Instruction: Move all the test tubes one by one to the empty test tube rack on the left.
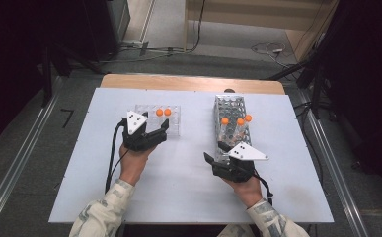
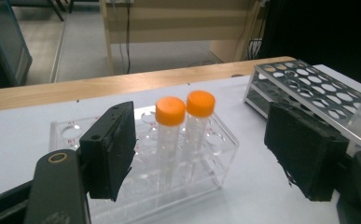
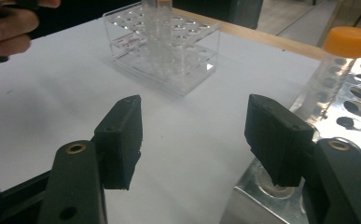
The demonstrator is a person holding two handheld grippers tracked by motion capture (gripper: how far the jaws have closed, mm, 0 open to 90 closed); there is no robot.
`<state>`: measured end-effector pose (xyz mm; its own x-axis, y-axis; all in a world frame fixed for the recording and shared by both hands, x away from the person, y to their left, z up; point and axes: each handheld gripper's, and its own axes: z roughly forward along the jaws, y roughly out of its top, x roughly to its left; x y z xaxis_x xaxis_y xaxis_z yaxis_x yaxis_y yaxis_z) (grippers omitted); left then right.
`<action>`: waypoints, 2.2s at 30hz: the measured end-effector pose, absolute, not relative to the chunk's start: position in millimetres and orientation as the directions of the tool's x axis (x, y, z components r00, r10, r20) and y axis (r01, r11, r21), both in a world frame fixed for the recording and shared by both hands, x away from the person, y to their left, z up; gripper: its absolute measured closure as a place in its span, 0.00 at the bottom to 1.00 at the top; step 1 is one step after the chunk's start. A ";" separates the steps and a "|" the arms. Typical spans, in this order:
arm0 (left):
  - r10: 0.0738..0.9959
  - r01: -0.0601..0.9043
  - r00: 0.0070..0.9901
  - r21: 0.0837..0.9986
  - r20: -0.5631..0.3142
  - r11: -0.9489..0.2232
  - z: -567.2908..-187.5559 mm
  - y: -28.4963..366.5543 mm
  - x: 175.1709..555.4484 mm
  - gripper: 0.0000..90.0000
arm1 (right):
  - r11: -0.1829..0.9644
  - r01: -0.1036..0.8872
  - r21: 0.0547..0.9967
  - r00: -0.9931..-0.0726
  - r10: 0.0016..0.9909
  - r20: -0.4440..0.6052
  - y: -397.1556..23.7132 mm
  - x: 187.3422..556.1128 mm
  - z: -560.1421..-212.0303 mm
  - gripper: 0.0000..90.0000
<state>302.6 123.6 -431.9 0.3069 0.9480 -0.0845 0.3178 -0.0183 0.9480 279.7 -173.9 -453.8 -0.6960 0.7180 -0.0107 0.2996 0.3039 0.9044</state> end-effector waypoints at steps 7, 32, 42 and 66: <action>0.942 0.334 0.328 0.941 -0.074 -0.043 -440.1 117.5 286.4 0.20 | 0.303 0.291 0.908 -0.665 0.746 -0.036 -184.0 285.6 -451.1 0.39; 0.939 0.343 0.335 0.938 -0.081 -0.042 -451.6 114.6 276.9 0.18 | 0.224 0.328 0.918 -0.537 0.843 -0.014 -241.6 325.9 -446.7 0.60; 0.936 0.347 0.342 0.937 -0.083 -0.044 -454.2 111.9 277.1 0.19 | 0.246 0.346 0.905 -0.528 0.849 -0.028 -236.7 340.5 -456.9 0.63; 0.932 0.354 0.352 0.934 -0.085 -0.049 -456.4 109.0 277.8 0.20 | 0.230 0.370 0.900 -0.520 0.854 -0.004 -235.0 354.7 -465.1 0.79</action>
